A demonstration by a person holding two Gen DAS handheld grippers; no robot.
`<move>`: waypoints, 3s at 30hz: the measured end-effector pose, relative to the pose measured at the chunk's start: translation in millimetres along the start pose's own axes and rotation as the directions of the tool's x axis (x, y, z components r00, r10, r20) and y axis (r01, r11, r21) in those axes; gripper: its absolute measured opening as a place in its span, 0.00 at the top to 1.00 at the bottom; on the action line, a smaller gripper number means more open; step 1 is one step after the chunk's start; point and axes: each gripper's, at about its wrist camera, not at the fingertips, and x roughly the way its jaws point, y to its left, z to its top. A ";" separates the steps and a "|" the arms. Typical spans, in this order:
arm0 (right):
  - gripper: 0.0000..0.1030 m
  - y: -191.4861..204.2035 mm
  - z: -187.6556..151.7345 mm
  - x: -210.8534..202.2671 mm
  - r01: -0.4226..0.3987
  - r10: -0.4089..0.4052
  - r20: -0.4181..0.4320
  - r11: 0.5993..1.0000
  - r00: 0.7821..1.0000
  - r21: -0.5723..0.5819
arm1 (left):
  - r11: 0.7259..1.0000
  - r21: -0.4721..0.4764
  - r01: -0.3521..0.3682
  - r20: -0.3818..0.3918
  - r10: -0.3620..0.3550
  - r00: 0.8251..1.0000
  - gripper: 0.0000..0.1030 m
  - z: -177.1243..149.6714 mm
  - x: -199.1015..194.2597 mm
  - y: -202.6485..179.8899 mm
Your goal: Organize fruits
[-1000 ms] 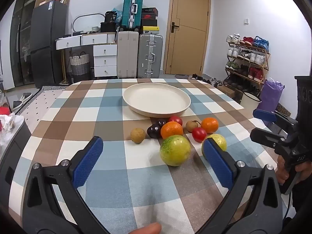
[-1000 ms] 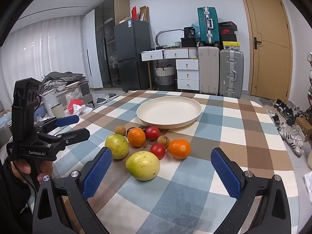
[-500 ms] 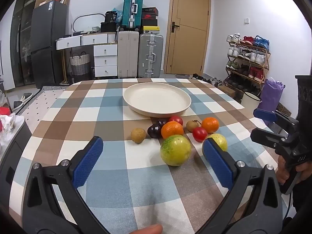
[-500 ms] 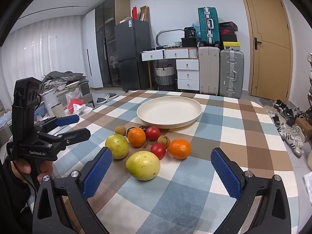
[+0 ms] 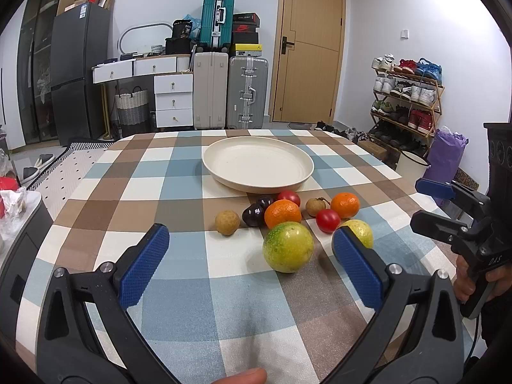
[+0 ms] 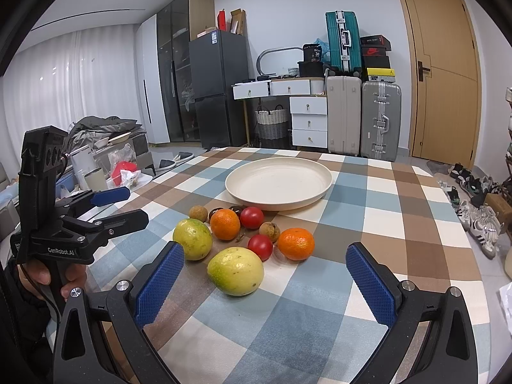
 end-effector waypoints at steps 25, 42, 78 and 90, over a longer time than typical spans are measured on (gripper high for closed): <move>0.00 -0.5 0.3 1.0 0.001 -0.001 -0.003 1.000 1.000 0.001 | 1.000 0.001 0.000 -0.001 0.000 1.000 0.00 -0.1 0.0 0.0; 0.00 1.2 -0.5 -0.3 -0.002 0.002 -0.009 1.000 1.000 0.001 | 1.000 -0.001 0.003 -0.001 -0.003 1.000 0.00 -0.1 -0.5 0.0; 0.00 -4.7 -0.8 24.9 0.009 0.000 -0.167 0.999 0.986 0.053 | 1.000 0.029 0.003 -0.095 0.000 0.995 0.00 -3.1 20.4 -10.2; 0.13 10.5 -8.2 66.6 -0.026 0.040 -0.354 0.999 0.934 0.044 | 1.000 0.000 0.017 -0.213 -0.016 0.977 0.00 -1.4 51.4 -11.4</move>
